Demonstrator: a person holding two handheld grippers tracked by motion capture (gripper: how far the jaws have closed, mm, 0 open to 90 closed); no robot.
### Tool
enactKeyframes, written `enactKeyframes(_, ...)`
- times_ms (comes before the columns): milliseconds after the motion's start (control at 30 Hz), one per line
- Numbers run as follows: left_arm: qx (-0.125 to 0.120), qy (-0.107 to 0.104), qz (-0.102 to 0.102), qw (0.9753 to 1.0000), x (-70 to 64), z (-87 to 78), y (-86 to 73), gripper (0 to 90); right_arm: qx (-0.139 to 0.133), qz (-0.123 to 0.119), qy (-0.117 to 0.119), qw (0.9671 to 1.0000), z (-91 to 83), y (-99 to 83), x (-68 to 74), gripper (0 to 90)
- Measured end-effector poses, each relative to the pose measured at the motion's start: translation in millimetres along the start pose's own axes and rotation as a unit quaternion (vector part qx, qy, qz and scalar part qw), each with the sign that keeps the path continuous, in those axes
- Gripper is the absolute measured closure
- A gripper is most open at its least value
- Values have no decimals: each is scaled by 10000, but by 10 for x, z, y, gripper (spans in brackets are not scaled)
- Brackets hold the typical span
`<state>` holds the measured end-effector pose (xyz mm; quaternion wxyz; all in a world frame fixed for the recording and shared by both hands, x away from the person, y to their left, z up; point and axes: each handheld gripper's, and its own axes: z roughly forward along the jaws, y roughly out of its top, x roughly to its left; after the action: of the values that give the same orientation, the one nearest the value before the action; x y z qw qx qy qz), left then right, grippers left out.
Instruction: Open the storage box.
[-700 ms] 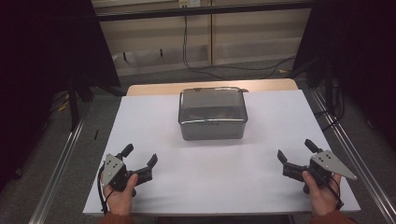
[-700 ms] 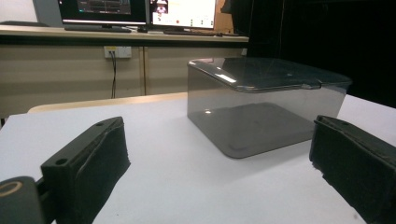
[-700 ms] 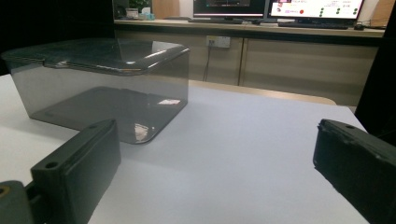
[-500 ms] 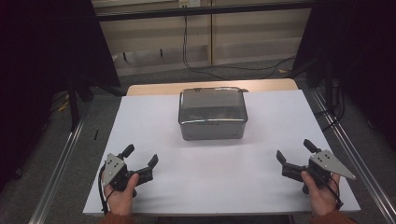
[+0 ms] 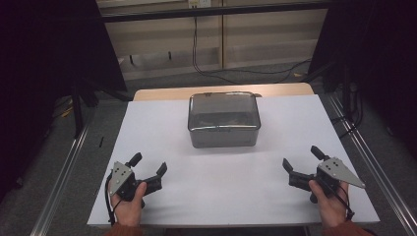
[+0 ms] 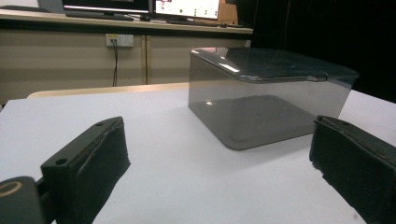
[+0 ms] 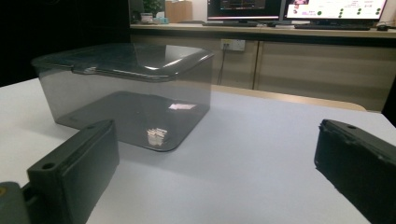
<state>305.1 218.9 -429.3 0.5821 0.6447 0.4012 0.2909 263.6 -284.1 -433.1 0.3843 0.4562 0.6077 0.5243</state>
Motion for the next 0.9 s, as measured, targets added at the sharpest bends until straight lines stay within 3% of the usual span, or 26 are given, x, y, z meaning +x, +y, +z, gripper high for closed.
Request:
enactKeyframes(400,23,-17,-3,10000,-10,-38,-8,49,7,-144,187,9997,111,21,145,0)
enactKeyframes(700,21,-25,-7,10000,-18,-56,-16,49,-20,-14,347,9994,212,66,241,0)
enactKeyframes(900,28,-38,-12,10000,-15,-43,-17,49,-19,-98,448,9989,295,93,316,1)
